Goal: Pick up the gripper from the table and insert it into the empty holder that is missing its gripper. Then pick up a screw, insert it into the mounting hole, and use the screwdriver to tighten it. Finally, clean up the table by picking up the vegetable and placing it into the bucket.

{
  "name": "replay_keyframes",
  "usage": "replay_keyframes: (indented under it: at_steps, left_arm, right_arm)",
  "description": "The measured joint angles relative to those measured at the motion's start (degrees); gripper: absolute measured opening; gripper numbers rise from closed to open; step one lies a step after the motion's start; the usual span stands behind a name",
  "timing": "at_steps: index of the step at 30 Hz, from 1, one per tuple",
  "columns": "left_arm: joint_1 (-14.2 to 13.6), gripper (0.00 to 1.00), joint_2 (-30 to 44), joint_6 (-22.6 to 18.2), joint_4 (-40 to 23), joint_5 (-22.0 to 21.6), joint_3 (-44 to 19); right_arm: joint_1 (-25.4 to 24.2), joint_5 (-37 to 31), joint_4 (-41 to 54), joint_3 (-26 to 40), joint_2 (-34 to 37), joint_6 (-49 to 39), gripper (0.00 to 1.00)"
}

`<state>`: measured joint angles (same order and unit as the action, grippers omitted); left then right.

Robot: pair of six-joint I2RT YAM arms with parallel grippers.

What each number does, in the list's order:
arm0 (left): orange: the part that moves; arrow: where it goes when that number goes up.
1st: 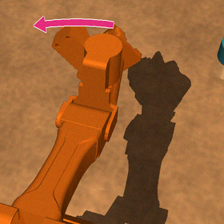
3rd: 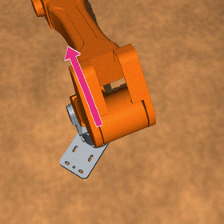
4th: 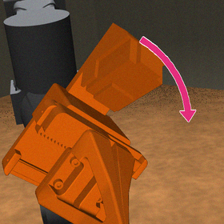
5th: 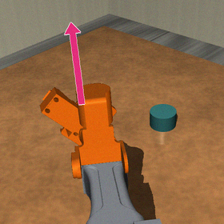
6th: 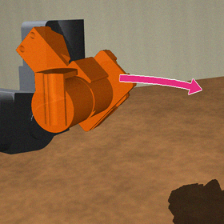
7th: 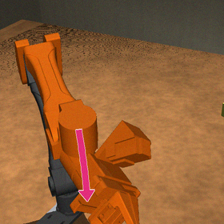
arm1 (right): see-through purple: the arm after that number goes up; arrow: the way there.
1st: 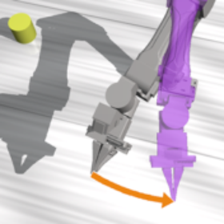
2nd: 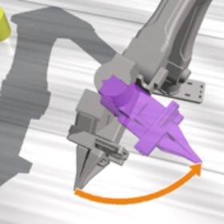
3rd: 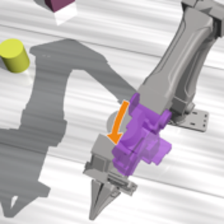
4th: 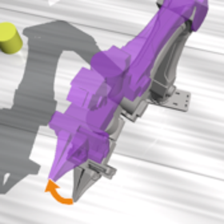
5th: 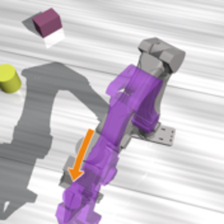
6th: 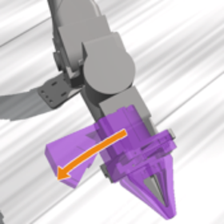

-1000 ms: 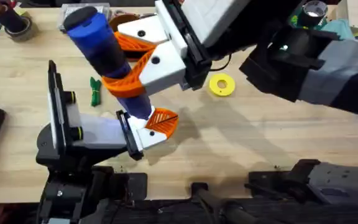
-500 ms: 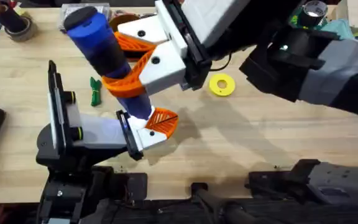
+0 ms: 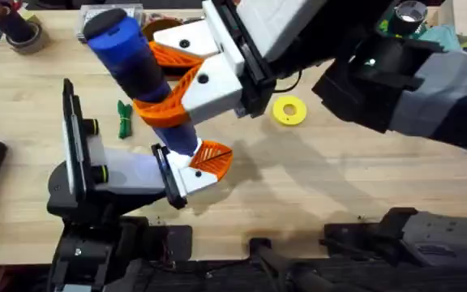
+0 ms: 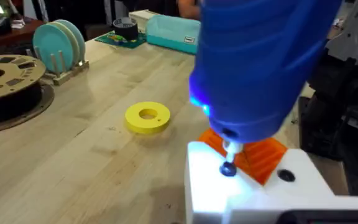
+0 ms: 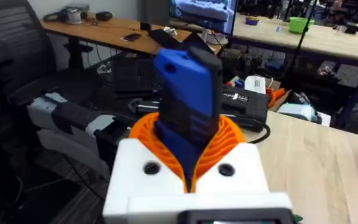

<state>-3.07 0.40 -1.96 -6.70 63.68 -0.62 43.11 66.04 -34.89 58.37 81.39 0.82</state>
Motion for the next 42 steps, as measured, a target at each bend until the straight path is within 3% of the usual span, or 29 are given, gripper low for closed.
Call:
replay_keyframes:
  at_steps: [42]
  left_arm:
    - [0.00, 0.009, 0.00, 0.00, 0.00, -0.02, 0.00]
  right_arm:
    - [0.50, -0.22, -0.26, -0.17, 1.22, -0.50, 0.025]
